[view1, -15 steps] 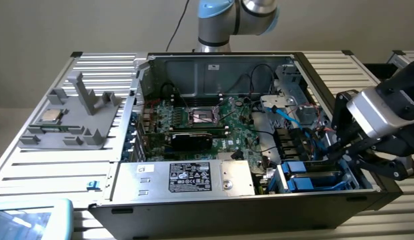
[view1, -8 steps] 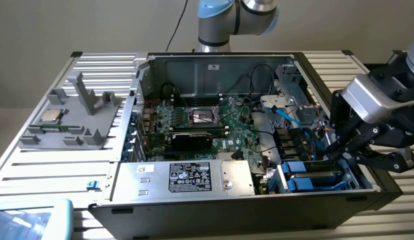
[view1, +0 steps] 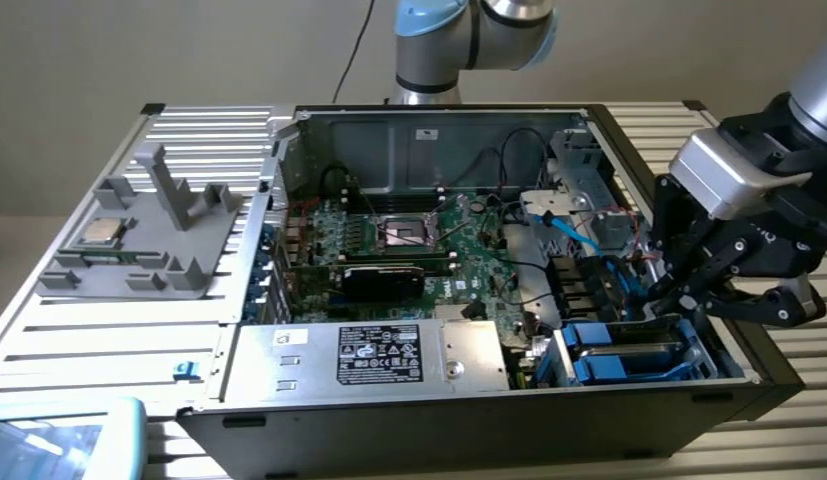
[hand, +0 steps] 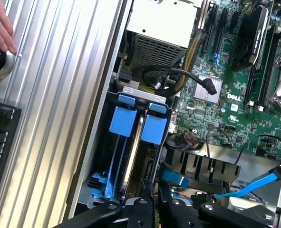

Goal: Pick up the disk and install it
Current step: 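Insert the first disk wire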

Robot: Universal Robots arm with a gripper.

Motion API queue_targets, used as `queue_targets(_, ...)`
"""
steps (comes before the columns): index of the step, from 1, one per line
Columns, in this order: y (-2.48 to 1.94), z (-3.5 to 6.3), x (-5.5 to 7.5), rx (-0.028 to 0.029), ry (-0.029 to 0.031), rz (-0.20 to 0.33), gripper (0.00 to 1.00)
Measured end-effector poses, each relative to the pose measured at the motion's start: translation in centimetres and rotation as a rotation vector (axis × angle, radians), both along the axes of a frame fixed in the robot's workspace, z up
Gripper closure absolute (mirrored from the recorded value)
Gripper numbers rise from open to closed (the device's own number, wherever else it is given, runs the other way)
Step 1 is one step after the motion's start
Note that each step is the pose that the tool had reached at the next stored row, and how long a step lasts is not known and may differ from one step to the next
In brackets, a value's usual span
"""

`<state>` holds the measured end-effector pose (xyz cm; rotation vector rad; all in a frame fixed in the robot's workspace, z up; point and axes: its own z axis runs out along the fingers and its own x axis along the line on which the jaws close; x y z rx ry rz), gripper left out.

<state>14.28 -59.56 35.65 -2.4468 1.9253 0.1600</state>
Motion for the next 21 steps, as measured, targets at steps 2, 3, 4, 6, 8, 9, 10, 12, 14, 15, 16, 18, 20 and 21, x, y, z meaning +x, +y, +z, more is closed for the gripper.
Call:
queue_targets(2,0.24,0.0,0.0,-0.0179,0.0009,0.0,0.84)
queue_targets(3,0.4,0.0,0.0,-0.0281,0.0012,0.0,0.84)
queue_targets(4,0.6,0.0,0.0,-0.0376,0.0014,0.0,0.84)
queue_targets(6,0.94,0.0,0.0,-0.05,0.0015,0.0,0.84)
queue_targets(8,1.0,-0.01,0.0,-0.0513,0.0016,-0.002,0.84)
queue_targets(9,1.01,-0.01,0.0,-0.052,0.0018,-0.003,0.84)
queue_targets(10,1.03,0.0,-0.1,-0.0529,0.002,-0.005,0.84)
queue_targets(12,1.1,0.01,-0.1,-0.0562,0.0024,-0.006,0.84)
queue_targets(14,1.23,0.0,-0.2,-0.0616,0.0026,-0.006,0.84)
queue_targets(15,1.3,0.0,-0.2,-0.0663,0.0027,-0.006,0.84)
queue_targets(16,1.36,0.0,-0.2,-0.0727,0.0028,-0.006,0.84)
queue_targets(18,1.45,0.0,-0.2,-0.0847,0.0027,-0.006,0.84)
queue_targets(20,1.46,0.0,-0.2,-0.0937,0.0028,-0.008,0.84)
queue_targets(21,1.47,0.0,-0.2,-0.0955,0.0028,-0.009,0.84)
